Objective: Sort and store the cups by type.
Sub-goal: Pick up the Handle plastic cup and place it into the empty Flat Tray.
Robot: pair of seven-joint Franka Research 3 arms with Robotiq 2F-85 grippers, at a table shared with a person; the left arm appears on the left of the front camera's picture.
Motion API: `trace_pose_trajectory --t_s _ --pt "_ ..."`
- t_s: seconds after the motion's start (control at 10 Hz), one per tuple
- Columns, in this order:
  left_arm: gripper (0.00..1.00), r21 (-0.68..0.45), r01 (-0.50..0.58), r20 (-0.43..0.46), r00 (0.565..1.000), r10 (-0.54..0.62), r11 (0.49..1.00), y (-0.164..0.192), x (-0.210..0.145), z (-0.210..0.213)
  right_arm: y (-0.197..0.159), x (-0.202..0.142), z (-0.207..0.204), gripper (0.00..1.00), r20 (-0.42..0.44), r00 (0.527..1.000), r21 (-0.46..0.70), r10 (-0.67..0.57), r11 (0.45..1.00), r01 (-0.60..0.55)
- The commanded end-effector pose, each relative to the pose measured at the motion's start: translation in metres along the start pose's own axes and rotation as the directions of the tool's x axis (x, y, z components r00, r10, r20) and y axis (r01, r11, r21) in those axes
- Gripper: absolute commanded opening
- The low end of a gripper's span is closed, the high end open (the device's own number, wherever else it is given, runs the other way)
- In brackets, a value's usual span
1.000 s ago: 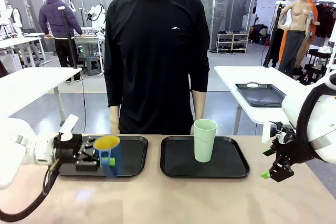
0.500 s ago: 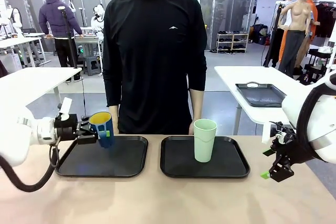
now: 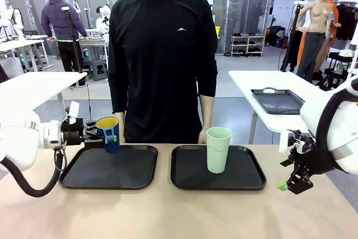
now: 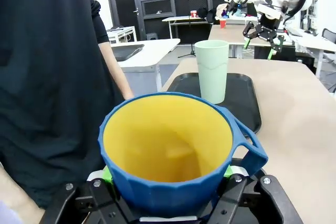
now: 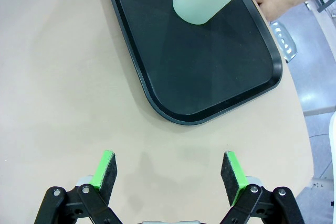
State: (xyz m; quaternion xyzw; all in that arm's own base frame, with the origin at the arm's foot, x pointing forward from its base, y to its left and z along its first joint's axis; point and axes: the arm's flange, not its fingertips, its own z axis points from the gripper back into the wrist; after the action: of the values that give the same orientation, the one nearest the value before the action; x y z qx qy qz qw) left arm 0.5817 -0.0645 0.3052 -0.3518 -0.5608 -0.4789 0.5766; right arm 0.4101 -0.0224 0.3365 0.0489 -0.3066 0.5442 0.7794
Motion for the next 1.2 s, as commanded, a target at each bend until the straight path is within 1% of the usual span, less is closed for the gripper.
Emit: trace_pose_trajectory --t_s 0.0,0.2,0.3,0.4,0.6,0.9,1.1 --pt "0.77 0.006 -0.018 0.001 1.000 0.018 1.000 0.003 -0.001 -0.001 -0.001 0.000 0.000 1.00 0.005 1.000 -0.006 -0.005 1.000 0.005" --pt "0.77 -0.001 -0.025 -0.008 1.000 0.025 1.000 0.004 -0.010 0.001 -0.001 0.000 0.000 1.00 0.005 1.000 -0.006 -0.005 1.000 0.005" --pt "0.77 -0.007 -0.021 -0.028 0.999 0.021 1.000 0.003 -0.016 0.000 -0.001 0.000 0.000 1.00 0.005 1.000 -0.006 -0.005 1.000 0.005" --pt "0.77 -0.017 -0.036 -0.022 0.999 0.036 0.999 0.002 -0.027 -0.001 -0.001 0.000 0.000 1.00 0.005 1.000 -0.006 -0.005 1.000 0.005" --pt "0.77 -0.019 -0.026 -0.039 0.999 0.026 0.999 0.001 -0.046 -0.001 -0.001 0.000 0.000 1.00 0.005 1.000 -0.006 -0.005 1.000 0.005" --pt "0.77 -0.015 0.003 -0.028 1.000 -0.004 1.000 0.004 -0.069 0.001 -0.001 0.000 0.000 1.00 0.005 1.000 -0.006 -0.005 1.000 0.005" --pt "0.77 -0.027 0.000 -0.027 1.000 -0.001 1.000 0.004 -0.079 -0.001 -0.001 0.000 0.000 1.00 0.005 1.000 -0.006 -0.005 1.000 0.005"
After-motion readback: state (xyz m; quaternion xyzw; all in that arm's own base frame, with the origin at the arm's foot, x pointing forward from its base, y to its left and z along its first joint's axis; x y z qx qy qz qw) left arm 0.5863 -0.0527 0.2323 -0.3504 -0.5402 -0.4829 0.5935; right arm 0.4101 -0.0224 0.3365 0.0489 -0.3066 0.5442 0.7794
